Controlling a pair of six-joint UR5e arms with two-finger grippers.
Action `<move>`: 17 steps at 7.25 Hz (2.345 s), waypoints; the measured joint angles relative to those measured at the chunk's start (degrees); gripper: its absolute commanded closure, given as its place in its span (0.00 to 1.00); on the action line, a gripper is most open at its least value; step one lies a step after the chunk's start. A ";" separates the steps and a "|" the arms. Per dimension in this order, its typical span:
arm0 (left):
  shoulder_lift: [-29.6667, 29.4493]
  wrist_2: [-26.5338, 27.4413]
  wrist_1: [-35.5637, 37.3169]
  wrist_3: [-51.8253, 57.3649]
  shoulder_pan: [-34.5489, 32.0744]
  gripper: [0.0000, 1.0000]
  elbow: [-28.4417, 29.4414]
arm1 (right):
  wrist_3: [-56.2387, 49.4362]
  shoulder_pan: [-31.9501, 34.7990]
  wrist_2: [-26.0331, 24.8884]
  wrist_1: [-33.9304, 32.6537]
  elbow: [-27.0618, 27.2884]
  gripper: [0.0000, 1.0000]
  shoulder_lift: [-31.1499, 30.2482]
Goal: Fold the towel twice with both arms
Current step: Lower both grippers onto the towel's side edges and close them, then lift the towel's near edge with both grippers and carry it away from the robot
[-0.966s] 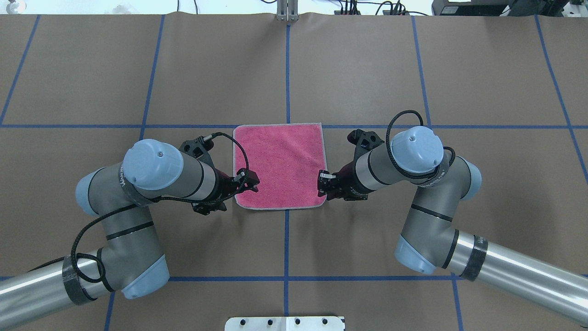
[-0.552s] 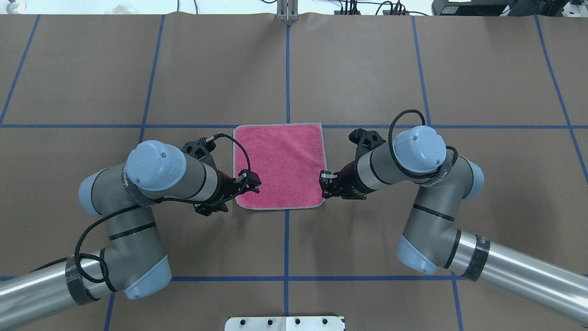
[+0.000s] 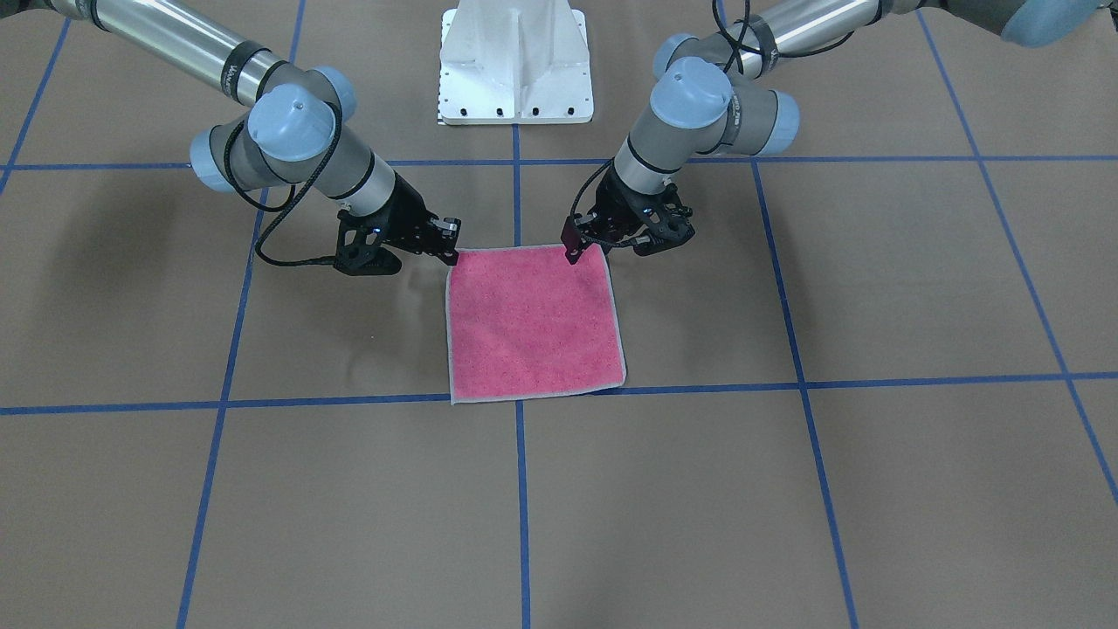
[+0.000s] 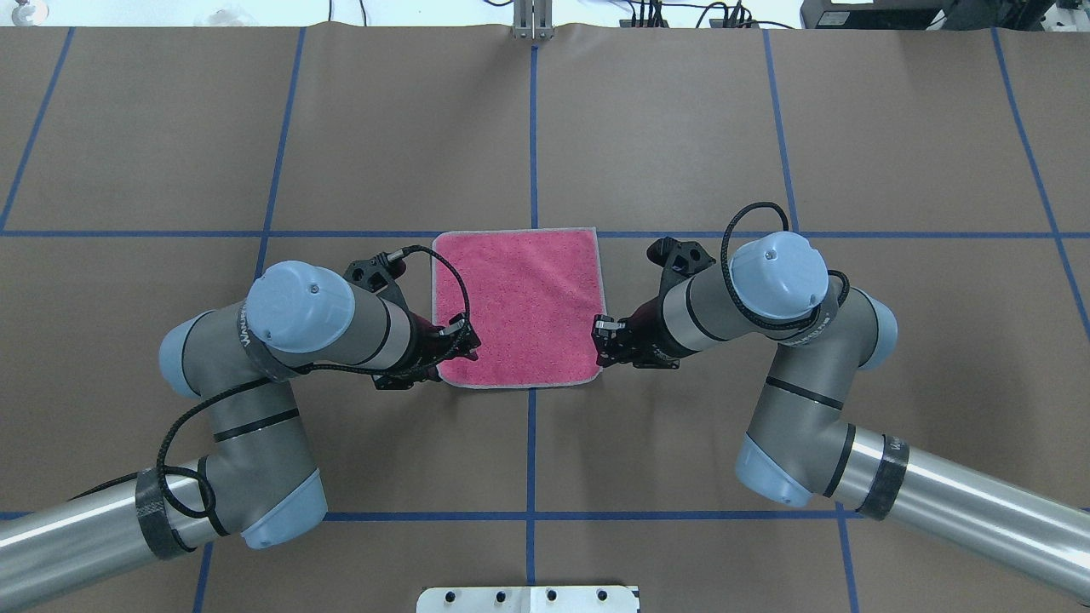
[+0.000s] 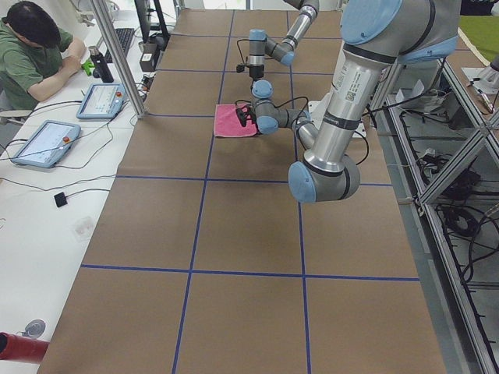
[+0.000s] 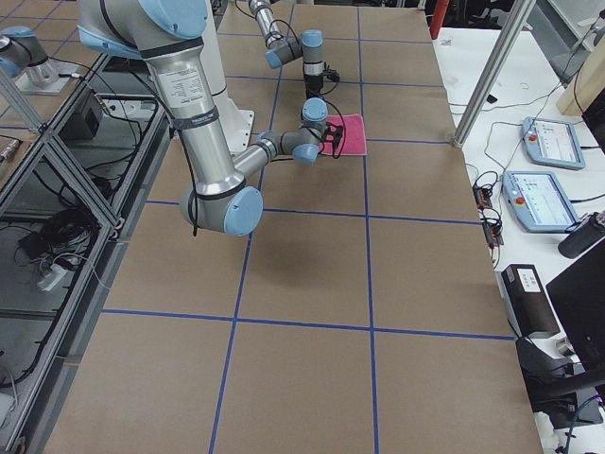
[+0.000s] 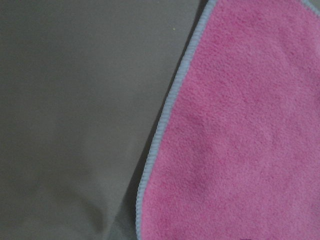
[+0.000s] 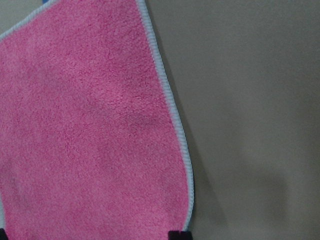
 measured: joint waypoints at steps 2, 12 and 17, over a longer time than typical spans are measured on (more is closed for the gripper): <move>0.61 0.14 -0.79 0.24 0.06 0.42 -0.21 | 0.00 0.06 0.00 0.00 0.16 0.91 0.04; 1.65 -0.73 -2.45 0.17 0.17 1.00 -1.24 | 0.07 0.18 -0.09 0.00 0.41 0.97 -0.04; 1.39 -2.76 -2.37 0.35 -0.17 1.00 -2.56 | 0.85 1.51 0.28 -0.05 4.50 1.00 -0.93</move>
